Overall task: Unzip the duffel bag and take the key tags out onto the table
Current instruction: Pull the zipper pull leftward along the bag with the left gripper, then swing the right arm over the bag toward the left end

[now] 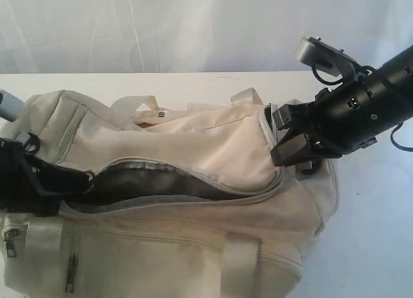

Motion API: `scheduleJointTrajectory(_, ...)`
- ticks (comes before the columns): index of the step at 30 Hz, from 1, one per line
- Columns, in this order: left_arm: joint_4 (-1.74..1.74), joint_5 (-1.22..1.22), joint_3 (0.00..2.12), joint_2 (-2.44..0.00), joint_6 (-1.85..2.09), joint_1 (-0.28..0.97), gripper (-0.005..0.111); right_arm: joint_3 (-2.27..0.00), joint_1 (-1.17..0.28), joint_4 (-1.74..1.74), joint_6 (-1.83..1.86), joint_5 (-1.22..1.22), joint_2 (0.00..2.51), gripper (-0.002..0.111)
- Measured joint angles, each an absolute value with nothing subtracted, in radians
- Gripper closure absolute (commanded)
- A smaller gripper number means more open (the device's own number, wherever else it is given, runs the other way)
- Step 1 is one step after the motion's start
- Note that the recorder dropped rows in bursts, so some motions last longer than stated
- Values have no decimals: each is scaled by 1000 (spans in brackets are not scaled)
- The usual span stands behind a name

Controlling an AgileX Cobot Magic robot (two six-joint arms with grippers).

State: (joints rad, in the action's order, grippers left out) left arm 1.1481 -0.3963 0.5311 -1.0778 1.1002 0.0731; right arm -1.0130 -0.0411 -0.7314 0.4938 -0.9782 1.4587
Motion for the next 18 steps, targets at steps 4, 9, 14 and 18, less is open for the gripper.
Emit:
scheduleJointTrajectory(4,761,-624,681,-1106,768,-1,107,-1013,-41,-731,494,-977,1459,108)
scheduleJointTrajectory(9,489,-821,871,-1108,566,-42,107,-1013,-41,-759,541,-980,1459,94)
scheduleJointTrajectory(14,343,-879,972,-1108,467,-46,107,-1013,-41,-837,639,-1013,1459,60)
scheduleJointTrajectory(18,277,-896,985,-1108,421,-46,107,-1031,-41,-849,678,-1043,1454,54)
